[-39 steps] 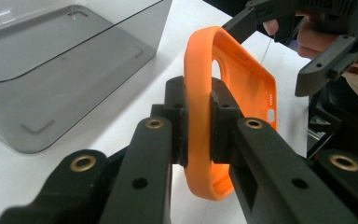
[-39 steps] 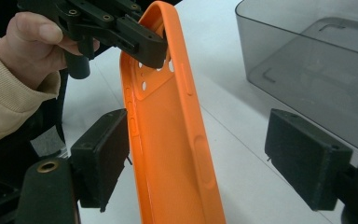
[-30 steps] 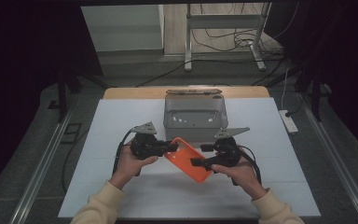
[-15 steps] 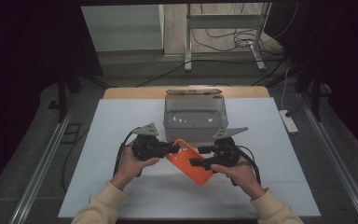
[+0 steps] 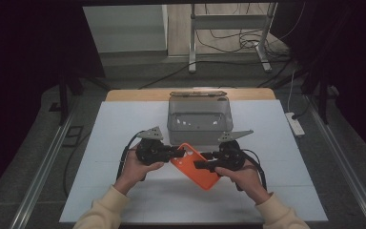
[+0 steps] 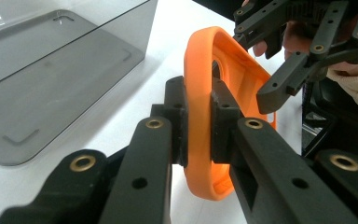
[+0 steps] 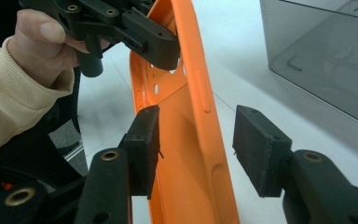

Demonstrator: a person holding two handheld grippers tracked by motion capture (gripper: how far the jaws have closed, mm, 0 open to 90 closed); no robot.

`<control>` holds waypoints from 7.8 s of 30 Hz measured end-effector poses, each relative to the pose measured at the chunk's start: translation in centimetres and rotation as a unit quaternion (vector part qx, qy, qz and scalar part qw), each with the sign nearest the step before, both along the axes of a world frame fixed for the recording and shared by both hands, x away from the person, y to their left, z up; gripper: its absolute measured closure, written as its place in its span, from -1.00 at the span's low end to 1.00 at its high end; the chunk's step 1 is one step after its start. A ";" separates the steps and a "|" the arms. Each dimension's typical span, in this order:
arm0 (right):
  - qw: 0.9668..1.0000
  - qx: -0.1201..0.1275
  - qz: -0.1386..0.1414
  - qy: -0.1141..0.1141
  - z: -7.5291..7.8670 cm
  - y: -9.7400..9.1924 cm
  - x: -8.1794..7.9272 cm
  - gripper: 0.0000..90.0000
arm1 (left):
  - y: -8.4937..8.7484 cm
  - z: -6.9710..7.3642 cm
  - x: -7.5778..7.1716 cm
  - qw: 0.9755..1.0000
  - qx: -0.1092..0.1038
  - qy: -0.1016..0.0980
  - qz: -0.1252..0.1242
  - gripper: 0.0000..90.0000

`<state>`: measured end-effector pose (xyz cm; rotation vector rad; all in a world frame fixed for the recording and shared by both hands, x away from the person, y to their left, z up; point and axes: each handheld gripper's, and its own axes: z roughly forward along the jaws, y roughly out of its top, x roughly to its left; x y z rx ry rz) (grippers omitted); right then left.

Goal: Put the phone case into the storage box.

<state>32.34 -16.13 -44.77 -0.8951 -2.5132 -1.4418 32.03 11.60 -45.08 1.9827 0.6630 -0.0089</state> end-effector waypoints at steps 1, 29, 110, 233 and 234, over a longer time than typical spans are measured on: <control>1.000 0.000 -0.002 0.001 0.0 0.0 0.0 0.17 | 0.0 0.0 0.0 1.000 0.000 0.000 0.000 0.80; 1.000 0.004 0.003 0.013 0.1 -0.2 -0.3 0.76 | -0.1 -0.5 0.2 1.000 -0.008 0.006 -0.003 0.75; 0.992 -0.047 -0.092 -0.066 2.2 -2.4 -0.6 0.77 | 6.6 -4.5 -5.0 0.980 0.085 -0.046 0.176 -0.69; 0.972 -0.055 -0.197 -0.114 8.2 -3.5 4.3 0.78 | 6.5 -5.1 -5.3 0.980 0.092 -0.041 0.174 -0.68; 0.972 -0.055 -0.198 -0.114 8.2 -3.5 4.3 0.78 | 6.5 -5.1 -5.3 0.980 0.092 -0.041 0.174 -0.68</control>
